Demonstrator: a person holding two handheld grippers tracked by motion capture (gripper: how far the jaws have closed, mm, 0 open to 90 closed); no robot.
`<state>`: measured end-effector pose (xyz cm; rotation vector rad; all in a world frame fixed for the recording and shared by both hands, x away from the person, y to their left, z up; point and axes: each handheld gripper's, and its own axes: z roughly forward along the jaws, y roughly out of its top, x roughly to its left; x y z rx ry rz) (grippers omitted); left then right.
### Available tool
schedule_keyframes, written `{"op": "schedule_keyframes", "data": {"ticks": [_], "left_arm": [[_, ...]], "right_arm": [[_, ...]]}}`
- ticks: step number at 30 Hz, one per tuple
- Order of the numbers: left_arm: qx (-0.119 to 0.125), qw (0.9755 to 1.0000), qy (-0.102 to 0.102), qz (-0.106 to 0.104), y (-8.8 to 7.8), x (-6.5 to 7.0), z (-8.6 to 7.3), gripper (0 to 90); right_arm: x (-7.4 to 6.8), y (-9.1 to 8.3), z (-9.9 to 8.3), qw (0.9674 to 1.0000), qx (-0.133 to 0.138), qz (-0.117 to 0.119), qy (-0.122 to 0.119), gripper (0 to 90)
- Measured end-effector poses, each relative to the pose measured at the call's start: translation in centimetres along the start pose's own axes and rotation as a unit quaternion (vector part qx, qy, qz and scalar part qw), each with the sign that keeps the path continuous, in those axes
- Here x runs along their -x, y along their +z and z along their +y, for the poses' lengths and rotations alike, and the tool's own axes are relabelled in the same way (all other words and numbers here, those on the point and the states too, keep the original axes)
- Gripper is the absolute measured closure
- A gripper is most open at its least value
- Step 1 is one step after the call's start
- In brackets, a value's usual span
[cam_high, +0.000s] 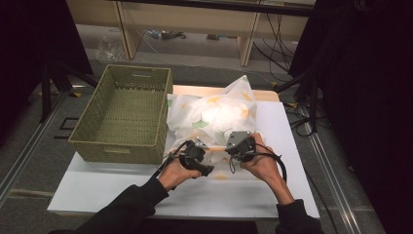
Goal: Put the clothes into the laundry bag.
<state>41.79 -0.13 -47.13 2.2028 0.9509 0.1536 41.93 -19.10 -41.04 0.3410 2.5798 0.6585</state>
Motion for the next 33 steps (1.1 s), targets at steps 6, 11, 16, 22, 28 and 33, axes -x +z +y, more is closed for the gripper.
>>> {"op": "schedule_keyframes", "data": {"ticks": [6,11,16,22,28,33], "left_arm": [[0.040,0.9989,-0.018,0.018,2.2,-1.5,1.4,71.1],[0.068,0.9970,-0.027,0.022,3.2,-2.1,2.4,88.7],[0.102,0.9930,-0.013,0.058,3.5,-2.5,4.4,89.0],[0.092,0.9940,-0.011,0.059,4.5,-2.8,3.9,83.3],[0.066,0.9975,0.001,0.025,1.0,-1.4,1.3,54.7],[0.065,0.9965,0.035,0.040,-3.5,-0.7,-1.3,41.0]], "right_arm": [[-0.2,0.1,-0.3,1.0000,-0.005,0.005,-0.002,90.0],[-0.4,0.1,-0.2,0.9999,-0.008,0.010,0.009,90.0],[-0.3,-0.1,0.1,0.9998,-0.006,0.016,0.007,90.0],[0.1,1.2,-0.1,0.9996,-0.017,0.022,0.006,90.0],[0.0,2.5,-0.9,0.9971,-0.030,0.062,0.032,89.9],[-0.1,3.7,-0.7,0.9970,-0.047,0.057,0.023,89.8]]}}
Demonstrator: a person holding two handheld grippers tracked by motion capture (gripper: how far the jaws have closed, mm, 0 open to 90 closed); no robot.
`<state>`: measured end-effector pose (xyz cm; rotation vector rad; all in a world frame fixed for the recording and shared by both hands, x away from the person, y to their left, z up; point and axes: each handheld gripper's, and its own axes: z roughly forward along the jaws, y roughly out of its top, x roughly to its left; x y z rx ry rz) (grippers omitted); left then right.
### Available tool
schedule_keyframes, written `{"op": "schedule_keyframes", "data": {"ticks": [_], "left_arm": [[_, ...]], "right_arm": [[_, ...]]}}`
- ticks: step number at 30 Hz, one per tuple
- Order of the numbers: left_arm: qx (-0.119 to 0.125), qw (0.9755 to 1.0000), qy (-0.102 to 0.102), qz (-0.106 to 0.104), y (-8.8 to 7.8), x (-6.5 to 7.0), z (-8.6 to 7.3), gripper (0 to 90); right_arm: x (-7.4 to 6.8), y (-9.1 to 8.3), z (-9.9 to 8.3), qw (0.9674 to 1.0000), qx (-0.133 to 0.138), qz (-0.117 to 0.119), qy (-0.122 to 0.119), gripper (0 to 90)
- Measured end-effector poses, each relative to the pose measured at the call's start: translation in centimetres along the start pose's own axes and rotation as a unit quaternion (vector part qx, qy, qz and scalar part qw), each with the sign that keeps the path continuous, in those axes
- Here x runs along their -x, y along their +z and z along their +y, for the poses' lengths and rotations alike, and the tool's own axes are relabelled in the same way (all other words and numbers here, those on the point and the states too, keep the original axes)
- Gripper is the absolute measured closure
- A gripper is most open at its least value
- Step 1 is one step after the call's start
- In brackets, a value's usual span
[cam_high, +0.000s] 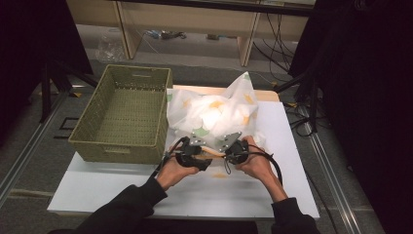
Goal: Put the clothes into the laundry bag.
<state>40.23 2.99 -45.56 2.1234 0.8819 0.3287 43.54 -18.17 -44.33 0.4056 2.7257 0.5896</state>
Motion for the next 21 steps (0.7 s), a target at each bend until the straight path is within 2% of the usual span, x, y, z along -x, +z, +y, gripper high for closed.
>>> {"op": "schedule_keyframes", "data": {"ticks": [1,5,7,9,10,11,12,14,16,17,19,21], "left_arm": [[0.004,1.0000,-0.004,0.002,-1.0,-0.2,-0.4,39.9],[0.012,0.9992,-0.024,0.029,-4.2,-1.0,-2.3,35.6],[-0.012,0.9990,-0.012,0.042,-5.2,-1.5,-3.4,34.2],[-0.028,0.9982,-0.007,0.053,-5.5,-1.7,-4.3,33.0],[-0.032,0.9980,-0.008,0.054,-5.4,-1.8,-4.6,32.9],[-0.036,0.9976,-0.014,0.057,-5.3,-1.9,-4.9,32.6],[-0.037,0.9973,-0.020,0.061,-5.2,-1.9,-5.1,32.6],[-0.042,0.9967,-0.016,0.067,-5.0,-2.0,-5.3,32.0],[-0.037,0.9965,-0.019,0.073,-4.8,-1.9,-5.4,32.1],[-0.031,0.9954,-0.011,0.090,-4.7,-1.9,-5.4,32.8],[-0.029,0.9943,-0.002,0.103,-4.8,-2.0,-5.4,33.0],[-0.018,0.9943,-0.016,0.104,-4.8,-2.1,-5.4,33.2]], "right_arm": [[0.1,0.2,0.1,1.0000,-0.001,0.001,-0.008,89.8],[0.1,0.3,-0.1,1.0000,-0.005,-0.003,-0.003,89.8],[0.2,0.2,-0.1,1.0000,-0.005,-0.002,0.000,89.8],[0.4,0.2,-0.2,1.0000,-0.004,-0.003,-0.004,89.8],[0.4,0.2,-0.2,1.0000,-0.009,-0.002,-0.001,89.9],[0.3,0.1,-0.3,0.9999,-0.013,-0.001,-0.007,89.9],[0.3,-0.1,-0.4,0.9999,-0.017,-0.002,-0.002,89.9],[0.6,-0.6,-0.8,0.9999,-0.015,-0.001,-0.004,89.9],[0.8,-1.2,-1.3,0.9999,-0.013,-0.007,0.008,89.9],[1.1,-1.4,-1.5,0.9999,-0.009,-0.005,0.001,89.9],[1.3,-1.7,-1.7,0.9998,-0.010,-0.010,0.012,89.9],[1.4,-2.0,-1.8,0.9998,-0.010,-0.009,0.014,90.0]]}}
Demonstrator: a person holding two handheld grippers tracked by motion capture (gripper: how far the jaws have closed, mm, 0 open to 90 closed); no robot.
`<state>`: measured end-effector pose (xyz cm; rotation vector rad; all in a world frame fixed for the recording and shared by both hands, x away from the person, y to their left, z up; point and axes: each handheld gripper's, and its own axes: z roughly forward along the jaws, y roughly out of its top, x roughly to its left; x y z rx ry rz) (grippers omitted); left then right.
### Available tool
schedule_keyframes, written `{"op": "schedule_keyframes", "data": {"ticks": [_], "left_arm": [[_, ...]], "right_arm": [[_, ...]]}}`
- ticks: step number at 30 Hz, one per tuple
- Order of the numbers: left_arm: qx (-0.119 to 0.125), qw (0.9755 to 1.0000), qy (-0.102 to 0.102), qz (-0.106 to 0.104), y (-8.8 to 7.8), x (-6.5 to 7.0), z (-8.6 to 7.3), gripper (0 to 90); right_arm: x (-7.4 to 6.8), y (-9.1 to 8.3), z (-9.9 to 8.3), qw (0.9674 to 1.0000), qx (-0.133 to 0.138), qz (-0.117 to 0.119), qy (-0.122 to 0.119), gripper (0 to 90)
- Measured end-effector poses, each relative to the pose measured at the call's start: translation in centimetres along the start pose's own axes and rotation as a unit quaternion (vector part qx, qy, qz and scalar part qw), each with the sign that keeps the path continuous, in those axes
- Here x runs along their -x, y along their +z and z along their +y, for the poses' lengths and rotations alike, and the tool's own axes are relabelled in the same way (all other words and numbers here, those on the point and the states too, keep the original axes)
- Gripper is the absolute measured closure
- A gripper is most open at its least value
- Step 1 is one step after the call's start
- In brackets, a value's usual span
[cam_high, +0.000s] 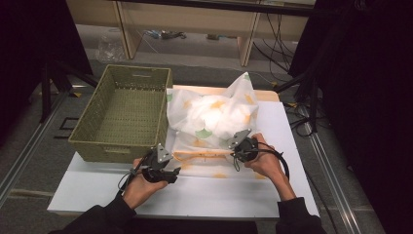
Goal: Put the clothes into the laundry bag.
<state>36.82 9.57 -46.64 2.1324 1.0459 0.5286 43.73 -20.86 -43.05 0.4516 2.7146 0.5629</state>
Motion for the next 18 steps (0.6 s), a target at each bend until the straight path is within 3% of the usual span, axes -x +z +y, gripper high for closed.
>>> {"op": "schedule_keyframes", "data": {"ticks": [2,3,4,5,6,7,9,10,11,12,13,15,16,17,18], "left_arm": [[-0.005,1.0000,0.009,-0.001,0.6,0.1,0.1,33.2],[-0.011,0.9999,0.001,-0.007,1.0,0.2,0.0,33.3],[-0.014,0.9998,-0.008,-0.014,1.2,0.3,-0.2,33.1],[-0.020,0.9997,0.001,-0.016,1.5,0.4,-0.3,33.0],[-0.026,0.9996,0.000,-0.012,1.8,0.6,-0.4,32.6],[-0.031,0.9994,0.017,-0.008,2.1,0.6,-0.5,33.1],[-0.038,0.9986,0.019,-0.031,2.5,0.7,-0.7,46.0],[-0.038,0.9982,0.009,-0.046,2.3,0.7,-0.6,56.2],[-0.034,0.9979,0.021,-0.052,2.0,0.6,-0.5,67.8],[-0.030,0.9975,0.036,-0.053,1.7,0.6,-0.4,74.4],[-0.028,0.9969,0.042,-0.060,1.4,0.5,-0.3,80.4],[-0.023,0.9961,0.043,-0.073,0.7,0.6,-0.2,86.7],[-0.021,0.9955,0.044,-0.081,0.5,0.8,-0.3,87.5],[-0.021,0.9949,0.042,-0.089,0.3,0.9,-0.3,87.7],[-0.019,0.9938,0.046,-0.099,0.0,1.1,-0.4,87.8]], "right_arm": [[0.3,-0.2,-0.4,1.0000,0.002,-0.001,-0.002,90.0],[0.6,-0.3,-0.6,1.0000,0.005,-0.001,-0.008,89.9],[0.7,-0.5,-0.7,1.0000,0.002,-0.003,0.005,90.0],[0.7,-0.7,-0.9,1.0000,0.002,-0.003,0.008,90.0],[0.9,-0.9,-0.9,0.9999,0.009,-0.006,-0.004,90.0],[0.9,-1.1,-1.0,0.9999,0.010,-0.006,-0.004,90.0],[1.0,-1.4,-1.1,0.9999,0.012,-0.001,-0.002,90.0],[1.0,-1.4,-1.1,0.9999,0.010,0.004,0.005,90.0],[0.9,-1.2,-1.1,0.9998,0.014,0.008,-0.009,90.0],[0.5,-1.0,-1.0,0.9998,0.011,0.014,-0.002,89.9],[0.4,-0.7,-0.8,0.9995,0.013,0.022,-0.017,89.9],[0.1,0.1,-0.3,0.9993,0.012,0.020,-0.028,89.9],[-0.1,0.5,0.0,0.9996,0.010,0.020,-0.019,89.9],[0.0,1.1,0.4,0.9993,0.013,0.014,-0.034,89.9],[-0.1,1.7,0.7,0.9997,0.008,0.009,-0.023,89.9]]}}
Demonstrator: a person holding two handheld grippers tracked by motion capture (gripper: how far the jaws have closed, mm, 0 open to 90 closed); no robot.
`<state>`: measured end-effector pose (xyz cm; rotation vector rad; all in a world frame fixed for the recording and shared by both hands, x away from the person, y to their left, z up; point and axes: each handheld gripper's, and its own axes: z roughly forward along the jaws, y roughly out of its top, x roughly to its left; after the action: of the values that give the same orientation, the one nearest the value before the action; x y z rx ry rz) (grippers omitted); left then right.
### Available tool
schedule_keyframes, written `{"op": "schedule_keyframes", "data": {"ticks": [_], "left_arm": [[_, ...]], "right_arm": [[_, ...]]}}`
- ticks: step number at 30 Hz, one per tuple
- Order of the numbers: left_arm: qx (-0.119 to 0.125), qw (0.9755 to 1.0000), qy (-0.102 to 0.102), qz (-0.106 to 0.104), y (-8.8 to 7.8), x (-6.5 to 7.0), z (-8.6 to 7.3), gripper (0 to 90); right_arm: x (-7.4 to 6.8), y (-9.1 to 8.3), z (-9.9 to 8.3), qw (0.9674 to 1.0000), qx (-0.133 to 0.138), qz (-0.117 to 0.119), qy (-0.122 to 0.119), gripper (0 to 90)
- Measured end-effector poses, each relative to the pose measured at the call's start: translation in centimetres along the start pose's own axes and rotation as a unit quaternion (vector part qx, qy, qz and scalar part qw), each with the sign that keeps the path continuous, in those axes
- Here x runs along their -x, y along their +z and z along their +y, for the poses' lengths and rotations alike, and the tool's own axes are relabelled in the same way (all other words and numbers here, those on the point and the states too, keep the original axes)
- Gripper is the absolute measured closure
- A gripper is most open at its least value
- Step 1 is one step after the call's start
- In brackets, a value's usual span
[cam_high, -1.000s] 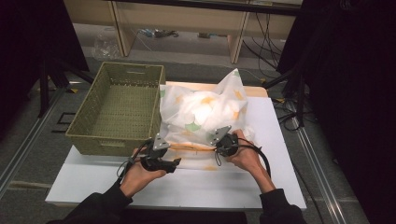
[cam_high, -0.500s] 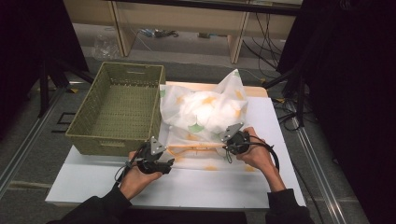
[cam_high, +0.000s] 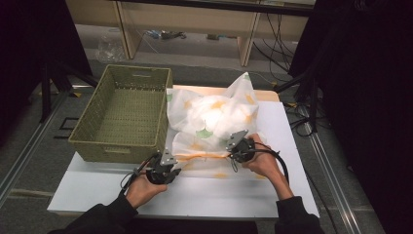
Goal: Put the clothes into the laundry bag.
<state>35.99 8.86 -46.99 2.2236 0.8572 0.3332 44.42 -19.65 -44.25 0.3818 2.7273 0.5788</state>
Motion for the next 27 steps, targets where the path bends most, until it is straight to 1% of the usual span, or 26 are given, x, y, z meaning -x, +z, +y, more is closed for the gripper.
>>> {"op": "schedule_keyframes", "data": {"ticks": [2,3,5,6,7,8,9,10,12,13,14,15,16,17,18,19,20,21,22,23,24,25,26,27], "left_arm": [[-0.002,0.9999,0.006,-0.012,-0.3,0.5,-0.2,87.9],[0.000,0.9998,0.005,-0.021,-0.4,0.7,-0.2,87.9],[-0.002,0.9995,0.008,-0.032,-0.4,1.1,-0.2,88.0],[-0.003,0.9992,0.014,-0.036,-0.4,1.1,-0.3,88.1],[-0.007,0.9992,0.017,-0.036,-0.5,1.2,-0.3,88.2],[-0.009,0.9990,0.012,-0.042,-0.5,1.3,-0.4,88.2],[-0.010,0.9984,0.020,-0.052,-0.6,1.2,-0.4,88.3],[-0.011,0.9980,0.012,-0.060,-0.5,1.2,-0.5,88.3],[-0.010,0.9976,0.019,-0.066,-0.7,1.3,-0.7,88.4],[-0.011,0.9969,0.024,-0.075,-0.7,1.3,-0.8,88.4],[-0.010,0.9969,0.020,-0.076,-0.7,1.3,-0.8,88.4],[-0.014,0.9967,0.014,-0.079,-0.6,1.3,-0.9,88.4],[-0.019,0.9965,0.015,-0.080,-0.8,1.3,-0.9,88.4],[-0.025,0.9954,0.020,-0.091,-0.8,1.1,-1.1,88.4],[-0.030,0.9947,0.022,-0.096,-1.0,1.0,-1.3,88.3],[-0.029,0.9954,0.014,-0.090,-1.1,0.8,-1.6,88.2],[-0.027,0.9955,0.006,-0.090,-1.3,0.6,-1.8,88.1],[-0.024,0.9963,0.003,-0.082,-1.6,0.3,-2.0,87.9],[-0.017,0.9960,-0.007,-0.088,-1.8,0.1,-2.0,87.9],[-0.017,0.9964,-0.004,-0.083,-2.1,-0.3,-2.1,87.9],[-0.015,0.9972,-0.006,-0.073,-2.2,-0.6,-2.2,87.8],[-0.017,0.9974,-0.011,-0.070,-2.4,-0.7,-2.3,87.8],[-0.015,0.9974,-0.009,-0.069,-2.3,-0.9,-2.5,87.7],[-0.017,0.9972,-0.019,-0.070,-2.3,-1.0,-2.5,87.7]], "right_arm": [[0.3,1.2,0.5,1.0000,-0.002,-0.010,0.002,89.9],[0.5,1.7,0.7,0.9999,-0.005,-0.014,0.008,89.9],[1.1,2.6,1.1,0.9992,-0.003,-0.037,0.014,89.9],[1.5,3.0,1.1,0.9988,-0.003,-0.047,0.016,89.9],[1.9,3.3,1.1,0.9982,-0.001,-0.058,0.013,89.9],[2.4,3.5,1.2,0.9979,0.003,-0.063,0.014,89.9],[2.8,3.6,1.2,0.9973,0.003,-0.069,0.025,89.9],[3.3,3.8,1.2,0.9967,0.009,-0.077,0.023,89.9],[3.9,3.9,1.1,0.9945,0.014,-0.098,0.036,89.9],[4.2,3.9,1.2,0.9936,0.017,-0.106,0.037,89.9],[4.5,4.0,1.3,0.9929,0.025,-0.106,0.047,89.9],[4.6,4.1,1.6,0.9930,0.029,-0.104,0.049,89.9],[4.6,4.2,2.0,0.9929,0.025,-0.108,0.043,89.9],[4.4,4.4,2.4,0.9928,0.021,-0.112,0.035,89.9],[4.1,4.5,2.6,0.9933,0.018,-0.111,0.026,89.9],[3.7,4.6,2.7,0.9935,0.016,-0.110,0.024,89.9],[3.5,4.6,2.7,0.9947,0.008,-0.101,0.017,89.9],[3.2,4.4,2.6,0.9954,0.005,-0.095,0.010,89.9],[2.9,4.0,2.5,0.9957,0.006,-0.092,0.007,89.8],[2.8,3.4,2.5,0.9962,0.007,-0.086,-0.012,89.8],[2.5,2.8,2.4,0.9968,0.009,-0.077,-0.016,89.8],[2.1,2.0,2.4,0.9975,0.008,-0.071,-0.006,89.8],[1.9,1.2,2.4,0.9978,0.017,-0.063,-0.015,89.8],[1.3,0.4,2.4,0.9983,0.019,-0.055,-0.006,89.8]]}}
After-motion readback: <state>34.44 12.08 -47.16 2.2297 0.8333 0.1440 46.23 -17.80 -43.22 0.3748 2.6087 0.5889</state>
